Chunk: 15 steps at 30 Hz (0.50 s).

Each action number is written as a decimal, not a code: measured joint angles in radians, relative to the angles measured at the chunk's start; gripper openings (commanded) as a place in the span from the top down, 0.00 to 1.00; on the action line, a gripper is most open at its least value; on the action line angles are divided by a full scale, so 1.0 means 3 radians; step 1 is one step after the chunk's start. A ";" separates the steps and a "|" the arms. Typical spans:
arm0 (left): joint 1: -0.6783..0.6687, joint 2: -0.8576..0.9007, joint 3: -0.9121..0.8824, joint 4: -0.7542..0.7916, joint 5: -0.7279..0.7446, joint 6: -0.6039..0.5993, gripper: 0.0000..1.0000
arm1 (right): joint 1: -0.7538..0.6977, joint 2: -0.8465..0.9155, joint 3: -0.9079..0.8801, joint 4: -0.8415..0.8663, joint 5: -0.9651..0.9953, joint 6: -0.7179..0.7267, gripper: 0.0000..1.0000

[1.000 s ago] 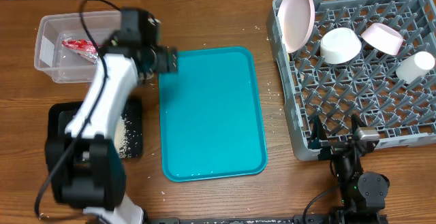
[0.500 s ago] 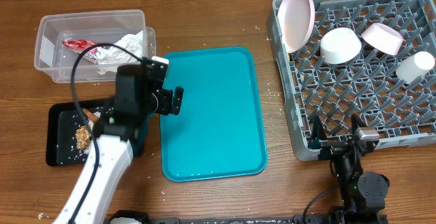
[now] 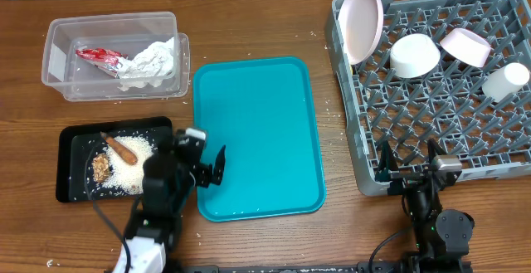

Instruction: Sort waste into correct bins and load items into the dishwasher

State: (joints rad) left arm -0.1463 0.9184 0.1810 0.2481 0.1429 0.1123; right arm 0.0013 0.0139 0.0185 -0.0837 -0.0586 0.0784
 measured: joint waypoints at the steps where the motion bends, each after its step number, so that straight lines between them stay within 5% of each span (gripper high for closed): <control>1: 0.0000 -0.0085 -0.0098 0.0100 0.0013 0.0000 0.00 | 0.0000 0.0000 0.0000 -0.0001 -0.0001 -0.0001 0.00; 5: 0.0000 -0.0458 -0.0453 0.0373 0.0032 0.0000 0.00 | 0.0000 0.0000 0.0000 -0.0001 0.0000 -0.0001 0.00; 15: 0.0000 -0.1237 -0.0575 -0.0163 -0.0005 0.0056 0.00 | 0.0000 -0.0001 0.0000 0.0000 -0.0001 -0.0001 0.00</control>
State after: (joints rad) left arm -0.1463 0.5472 0.0086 0.1993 0.1413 0.1291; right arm 0.0013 0.0135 0.0185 -0.0837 -0.0589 0.0780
